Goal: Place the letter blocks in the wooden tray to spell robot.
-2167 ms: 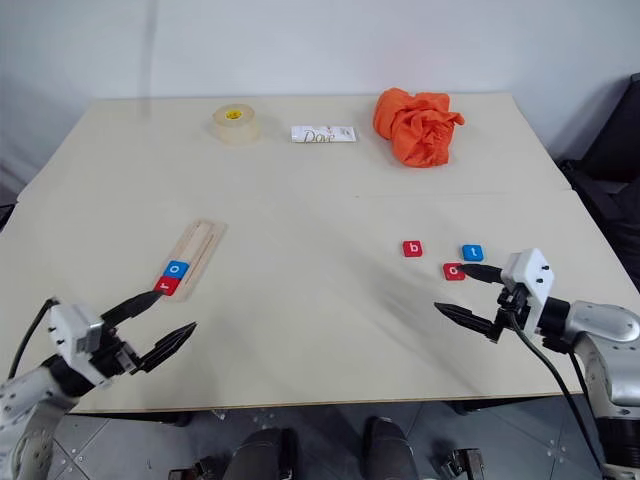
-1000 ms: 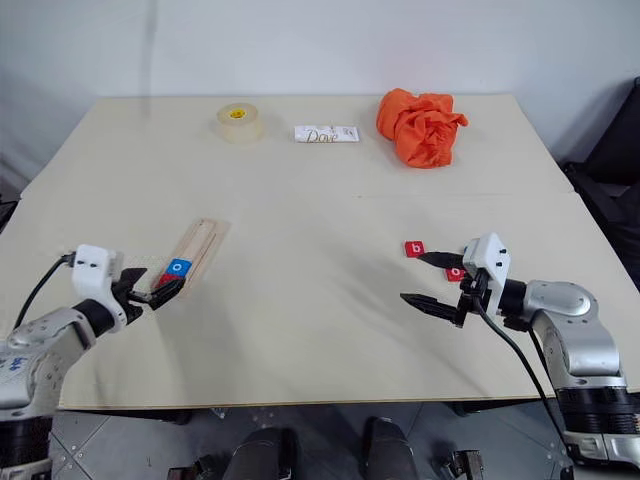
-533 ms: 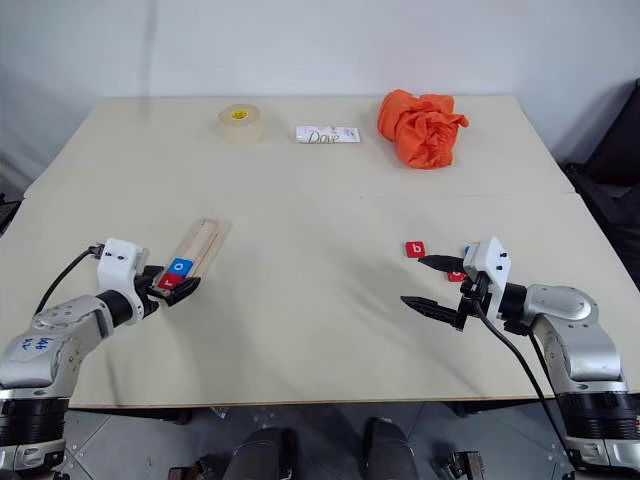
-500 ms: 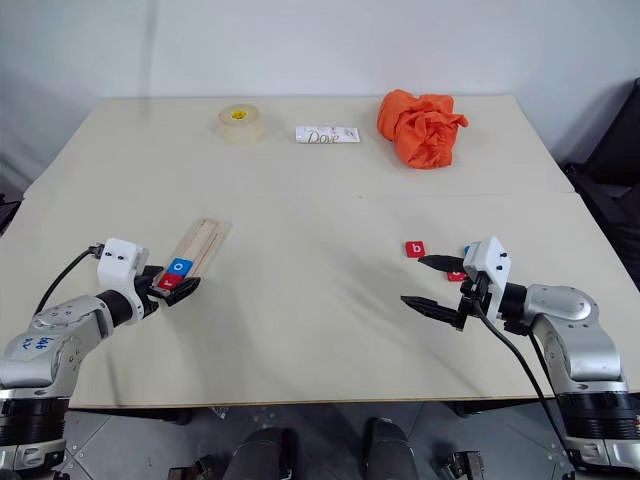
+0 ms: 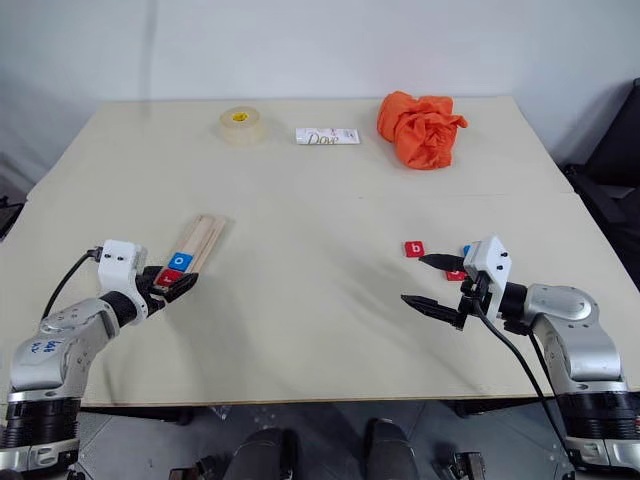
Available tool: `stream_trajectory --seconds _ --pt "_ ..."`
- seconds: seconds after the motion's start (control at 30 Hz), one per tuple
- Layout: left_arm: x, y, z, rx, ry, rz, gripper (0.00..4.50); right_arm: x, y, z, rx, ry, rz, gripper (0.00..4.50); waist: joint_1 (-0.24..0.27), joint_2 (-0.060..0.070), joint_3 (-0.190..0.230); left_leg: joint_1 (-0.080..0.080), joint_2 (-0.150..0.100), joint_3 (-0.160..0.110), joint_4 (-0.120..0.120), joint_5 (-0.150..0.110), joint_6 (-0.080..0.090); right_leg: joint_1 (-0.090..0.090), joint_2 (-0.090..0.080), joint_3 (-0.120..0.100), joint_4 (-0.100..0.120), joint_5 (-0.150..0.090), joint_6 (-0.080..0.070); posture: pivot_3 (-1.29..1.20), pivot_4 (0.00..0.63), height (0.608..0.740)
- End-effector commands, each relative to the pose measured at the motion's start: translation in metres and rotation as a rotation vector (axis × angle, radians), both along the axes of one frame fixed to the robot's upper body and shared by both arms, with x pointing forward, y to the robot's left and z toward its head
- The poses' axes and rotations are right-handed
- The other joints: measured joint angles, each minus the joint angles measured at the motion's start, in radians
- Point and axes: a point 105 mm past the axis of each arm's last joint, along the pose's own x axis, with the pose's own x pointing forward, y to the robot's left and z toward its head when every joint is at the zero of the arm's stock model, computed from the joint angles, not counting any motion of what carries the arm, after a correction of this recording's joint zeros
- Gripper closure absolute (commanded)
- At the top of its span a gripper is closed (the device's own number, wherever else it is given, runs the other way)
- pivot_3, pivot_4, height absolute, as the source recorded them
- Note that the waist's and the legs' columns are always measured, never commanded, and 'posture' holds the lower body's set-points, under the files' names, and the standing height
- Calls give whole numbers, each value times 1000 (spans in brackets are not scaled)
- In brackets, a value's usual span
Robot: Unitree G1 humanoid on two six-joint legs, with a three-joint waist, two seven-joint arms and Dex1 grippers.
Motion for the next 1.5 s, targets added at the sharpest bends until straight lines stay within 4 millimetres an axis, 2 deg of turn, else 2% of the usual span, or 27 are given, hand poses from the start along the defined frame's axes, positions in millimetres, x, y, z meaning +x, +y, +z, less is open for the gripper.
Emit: stream_trajectory --seconds 0.03,0.27,0.5,0.6,0.8,0.93,1.2,1.47,1.5 --pt "-2 -32 25 48 -161 -249 1104 0 -8 15 -9 -66 -19 0 2 -2 1 -1 0 0 0 0 0 0 0 0 0 0 0 0 150 740" --pt "-20 -86 31 150 -106 -759 1104 -8 -16 14 -21 -76 -43 0 3 -2 1 -4 0 1 1 -1 0 -2 0 -1 -3 0 0 0 150 740" --pt "-11 -110 35 274 -85 -1022 1104 -20 -29 11 -41 -69 -85 0 2 -2 1 -4 0 1 1 -1 0 -2 1 0 -3 0 1 0 150 740" --pt "-8 -127 25 358 -25 -1120 1104 -30 -38 7 -60 -50 -106 0 4 -2 1 -5 0 1 1 -1 0 -2 1 0 -3 0 1 0 150 740" --pt "1 -168 26 356 -84 -1200 1104 -40 -45 3 -61 -48 -154 0 11 -3 1 -5 -1 1 3 -1 1 -2 1 0 -3 1 2 0 150 740" --pt "5 -186 23 362 -99 -1233 1104 -44 -43 0 -52 -45 -175 0 12 -3 2 -5 -1 1 3 -1 0 -2 1 1 -3 1 2 0 150 740" --pt "6 -207 14 397 -73 -1271 1104 -47 -41 -1 -38 -45 -195 0 19 -3 2 -5 -1 1 4 -1 1 -2 1 1 -3 1 2 0 150 740" --pt "4 -223 16 366 -101 -1279 1104 -49 -40 -2 -33 -45 -204 0 24 -4 2 -5 -1 0 4 -1 2 -1 1 1 -3 1 2 0 150 740" --pt "2 -224 15 368 -100 -1287 754 -49 -40 -2 -34 -45 -203 0 24 -4 2 -5 -1 0 4 -1 2 -1 1 1 -3 1 2 0 150 740"
